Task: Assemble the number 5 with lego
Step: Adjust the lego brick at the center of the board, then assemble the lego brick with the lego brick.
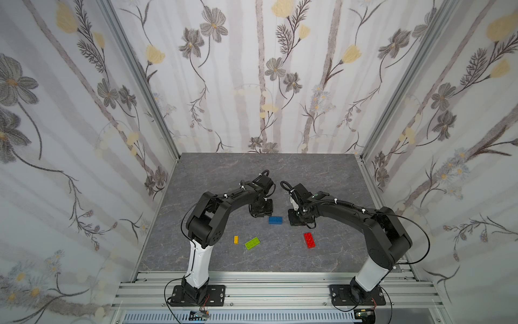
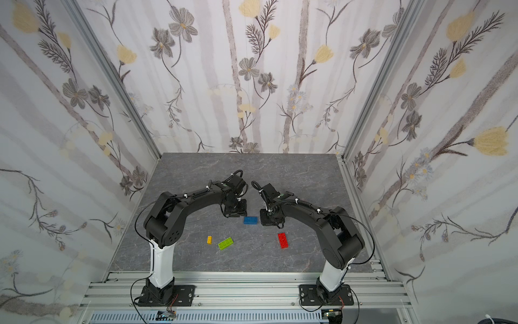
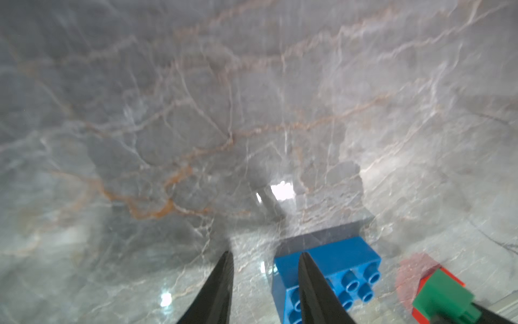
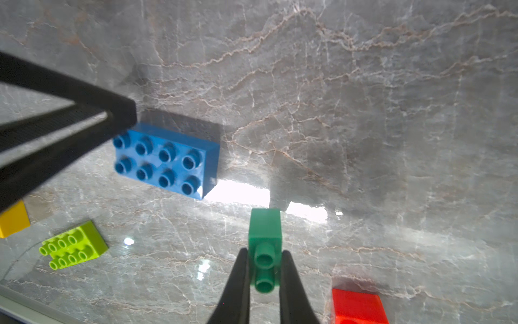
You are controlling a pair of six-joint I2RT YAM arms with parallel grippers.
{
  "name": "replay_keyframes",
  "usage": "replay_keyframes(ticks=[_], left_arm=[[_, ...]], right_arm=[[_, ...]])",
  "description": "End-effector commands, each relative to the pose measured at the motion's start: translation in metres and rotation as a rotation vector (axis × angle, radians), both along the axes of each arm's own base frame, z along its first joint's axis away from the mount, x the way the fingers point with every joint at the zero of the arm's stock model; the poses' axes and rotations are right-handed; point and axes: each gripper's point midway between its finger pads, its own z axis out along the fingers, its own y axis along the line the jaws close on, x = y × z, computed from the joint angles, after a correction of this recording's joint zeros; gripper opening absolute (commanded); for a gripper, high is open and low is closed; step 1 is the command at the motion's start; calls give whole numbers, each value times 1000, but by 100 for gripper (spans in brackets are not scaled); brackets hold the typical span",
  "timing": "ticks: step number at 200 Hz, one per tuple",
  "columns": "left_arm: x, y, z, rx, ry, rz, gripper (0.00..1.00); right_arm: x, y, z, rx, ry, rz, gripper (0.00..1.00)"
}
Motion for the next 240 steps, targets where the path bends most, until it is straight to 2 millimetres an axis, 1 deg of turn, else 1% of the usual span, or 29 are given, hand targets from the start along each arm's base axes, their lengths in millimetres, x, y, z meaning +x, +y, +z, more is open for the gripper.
replay_keyframes(ticks=[1,24,49,72,96,156,193,240], left_arm=[[-8,3,-1,3,7,18,42],[-5,14,1,35,-23,45,48],[-3,21,8,33,-57,75,49],[-3,30,16,10,-87,112,51],[-9,38,22,-5,-104,132,51],[-31,58,29,-17,-135,171,51],[-41,69,27,-10,-138,194,52],[-48,76,24,5,-137,205,52]], right_arm=[[4,9,5,35,0,-10,16],[9,20,11,53,-8,12,16],[12,32,13,55,-8,37,15],[14,41,10,41,-4,72,15],[18,40,7,8,-3,89,15],[21,38,1,-49,17,129,15],[19,45,-1,-44,36,150,15],[13,47,-7,-75,64,166,15]])
